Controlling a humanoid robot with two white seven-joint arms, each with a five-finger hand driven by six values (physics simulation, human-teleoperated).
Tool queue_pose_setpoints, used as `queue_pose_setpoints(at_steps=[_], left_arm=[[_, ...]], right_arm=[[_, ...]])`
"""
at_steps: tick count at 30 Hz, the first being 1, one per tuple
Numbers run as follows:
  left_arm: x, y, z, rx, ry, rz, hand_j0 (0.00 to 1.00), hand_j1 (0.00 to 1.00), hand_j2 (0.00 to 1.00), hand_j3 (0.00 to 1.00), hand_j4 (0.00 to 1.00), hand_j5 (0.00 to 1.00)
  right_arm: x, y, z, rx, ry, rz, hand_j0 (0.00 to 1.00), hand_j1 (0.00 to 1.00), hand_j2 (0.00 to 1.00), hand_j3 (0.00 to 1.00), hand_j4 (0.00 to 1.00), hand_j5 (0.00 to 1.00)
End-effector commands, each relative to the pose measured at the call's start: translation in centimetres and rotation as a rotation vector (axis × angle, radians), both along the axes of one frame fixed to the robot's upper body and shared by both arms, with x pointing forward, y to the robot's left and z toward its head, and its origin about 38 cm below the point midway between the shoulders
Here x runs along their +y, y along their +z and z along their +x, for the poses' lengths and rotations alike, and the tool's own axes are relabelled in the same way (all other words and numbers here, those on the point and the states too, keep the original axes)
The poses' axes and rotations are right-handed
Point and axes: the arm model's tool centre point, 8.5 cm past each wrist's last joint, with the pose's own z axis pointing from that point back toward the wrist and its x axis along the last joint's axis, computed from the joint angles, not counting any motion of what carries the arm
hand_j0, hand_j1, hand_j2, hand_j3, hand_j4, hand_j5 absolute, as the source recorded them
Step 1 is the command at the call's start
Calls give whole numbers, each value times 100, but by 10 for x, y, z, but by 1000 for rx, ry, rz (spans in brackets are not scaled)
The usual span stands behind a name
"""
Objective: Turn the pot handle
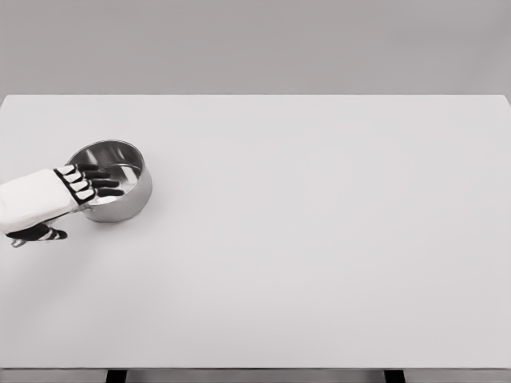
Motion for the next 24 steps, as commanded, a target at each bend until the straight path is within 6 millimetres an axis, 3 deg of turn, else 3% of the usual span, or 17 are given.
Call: queue_pose_setpoints(at_steps=[1,24], left_arm=[[3,14,4,-52,19,-23,100,100,100,100,100,100],[1,-4,-12,-139,102,-86,100,100,100,100,100,100]], right_arm=[[0,0,0,-1,0,0,100,100,100,100,100,100],[0,0,0,0,0,0,100,100,100,100,100,100]])
